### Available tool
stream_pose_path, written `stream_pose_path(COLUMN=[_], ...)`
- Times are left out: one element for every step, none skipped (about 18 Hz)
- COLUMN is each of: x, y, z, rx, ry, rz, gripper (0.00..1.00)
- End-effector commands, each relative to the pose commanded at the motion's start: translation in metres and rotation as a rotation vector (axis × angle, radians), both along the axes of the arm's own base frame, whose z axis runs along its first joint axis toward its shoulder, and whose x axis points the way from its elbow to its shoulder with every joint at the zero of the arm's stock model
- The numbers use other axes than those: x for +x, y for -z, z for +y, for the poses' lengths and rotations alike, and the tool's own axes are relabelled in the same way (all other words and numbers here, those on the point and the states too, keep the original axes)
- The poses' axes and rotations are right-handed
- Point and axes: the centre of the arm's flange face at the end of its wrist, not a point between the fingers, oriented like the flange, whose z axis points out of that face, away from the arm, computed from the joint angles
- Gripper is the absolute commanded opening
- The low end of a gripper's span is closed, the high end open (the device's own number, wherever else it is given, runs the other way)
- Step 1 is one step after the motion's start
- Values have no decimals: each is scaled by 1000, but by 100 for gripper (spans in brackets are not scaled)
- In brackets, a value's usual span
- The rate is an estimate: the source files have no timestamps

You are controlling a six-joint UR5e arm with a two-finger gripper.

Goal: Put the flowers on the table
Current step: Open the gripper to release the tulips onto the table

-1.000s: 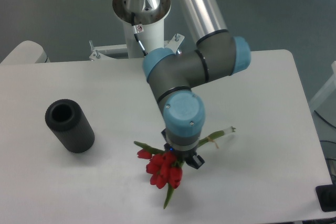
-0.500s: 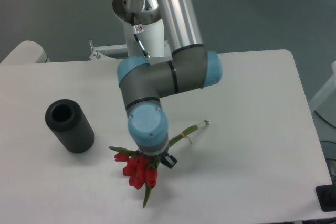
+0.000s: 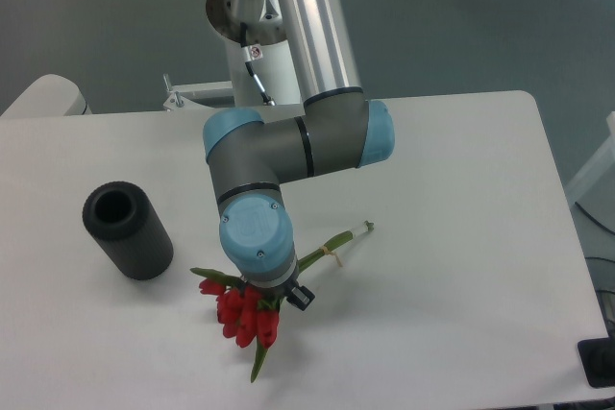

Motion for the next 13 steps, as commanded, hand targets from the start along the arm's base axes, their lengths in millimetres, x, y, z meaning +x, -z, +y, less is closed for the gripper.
stream_pose_path(x=[0,0,-1,-3,-4,-7,-14,-20,-26,-31,-35,-38,-47], y=[0,-1,-1,-2,-3,-5,-8,-11,-13,-16,-17,-18,-18], z=[0,0,0,-1,-1,-2,-5,-9,-12,-16,-19,-20,-26], rx=[0,0,0,4,6,10,16,20,23,27,31,32,34], ry=[0,2,3,1,0,-2,-7,-1,15,33,55,84,102], rz=[0,2,2,2,2,1,1,1,0,-3,-5,-7,-10], gripper=[100,100,100,100,100,100,100,100,100,100,100,100,100])
